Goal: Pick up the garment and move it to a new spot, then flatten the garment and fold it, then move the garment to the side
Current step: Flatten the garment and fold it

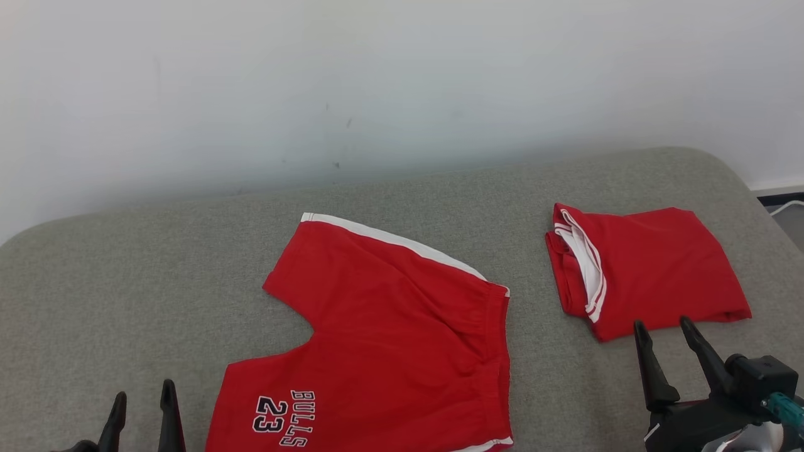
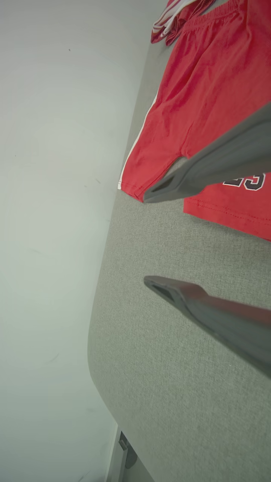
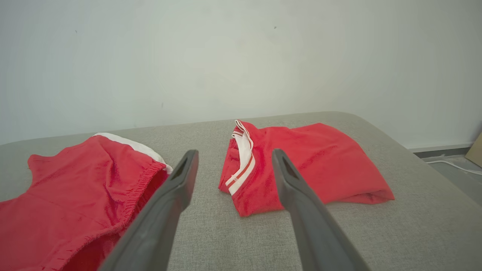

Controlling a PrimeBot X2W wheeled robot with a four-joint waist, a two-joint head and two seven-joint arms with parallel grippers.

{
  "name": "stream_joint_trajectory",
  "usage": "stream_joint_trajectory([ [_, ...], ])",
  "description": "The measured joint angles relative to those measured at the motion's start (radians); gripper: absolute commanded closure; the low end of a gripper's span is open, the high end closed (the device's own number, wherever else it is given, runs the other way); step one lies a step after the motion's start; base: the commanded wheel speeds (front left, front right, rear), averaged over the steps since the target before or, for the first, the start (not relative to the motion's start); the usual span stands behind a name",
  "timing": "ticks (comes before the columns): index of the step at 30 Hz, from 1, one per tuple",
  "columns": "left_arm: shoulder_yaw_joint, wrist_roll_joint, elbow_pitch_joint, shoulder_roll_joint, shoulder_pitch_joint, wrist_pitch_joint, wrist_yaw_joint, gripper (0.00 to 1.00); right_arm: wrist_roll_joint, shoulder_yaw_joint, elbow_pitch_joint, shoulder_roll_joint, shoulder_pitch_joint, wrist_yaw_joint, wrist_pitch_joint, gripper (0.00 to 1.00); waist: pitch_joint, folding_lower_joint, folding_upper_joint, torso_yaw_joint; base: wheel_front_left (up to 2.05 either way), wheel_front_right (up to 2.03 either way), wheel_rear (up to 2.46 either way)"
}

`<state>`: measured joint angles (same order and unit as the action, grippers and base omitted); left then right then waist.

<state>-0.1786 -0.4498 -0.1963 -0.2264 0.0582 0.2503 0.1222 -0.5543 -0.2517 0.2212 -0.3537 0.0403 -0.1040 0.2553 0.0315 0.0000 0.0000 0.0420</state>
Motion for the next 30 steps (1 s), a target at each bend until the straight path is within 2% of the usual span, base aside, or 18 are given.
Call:
stream_joint_trajectory([
  [11,-0.033,0.011,-0.014,-0.005,-0.006,0.0,-0.036,0.0,0.012,0.012,-0.002,0.014,-0.02,0.036,0.0,0.0,0.0,0.0,0.0,-0.047,0.0,0.0,0.0],
  [24,-0.133,0.014,-0.115,-0.015,0.002,-0.098,-0.131,0.0,0.028,0.012,0.01,0.033,-0.035,0.07,0.0,0.0,-0.003,0.0,0.0,-0.105,0.0,0.0,0.0],
  [28,-0.144,0.001,-0.141,-0.023,0.002,-0.137,-0.151,0.0,0.028,-0.008,0.023,0.037,-0.032,0.101,0.0,0.0,-0.003,0.0,0.0,-0.111,0.0,0.0,0.0],
  [30,-0.156,0.0,-0.148,-0.025,0.002,-0.155,-0.166,0.0,0.017,-0.045,0.035,0.033,-0.034,0.157,-0.015,0.0,-0.003,0.0,0.0,-0.113,0.0,0.0,0.0],
])
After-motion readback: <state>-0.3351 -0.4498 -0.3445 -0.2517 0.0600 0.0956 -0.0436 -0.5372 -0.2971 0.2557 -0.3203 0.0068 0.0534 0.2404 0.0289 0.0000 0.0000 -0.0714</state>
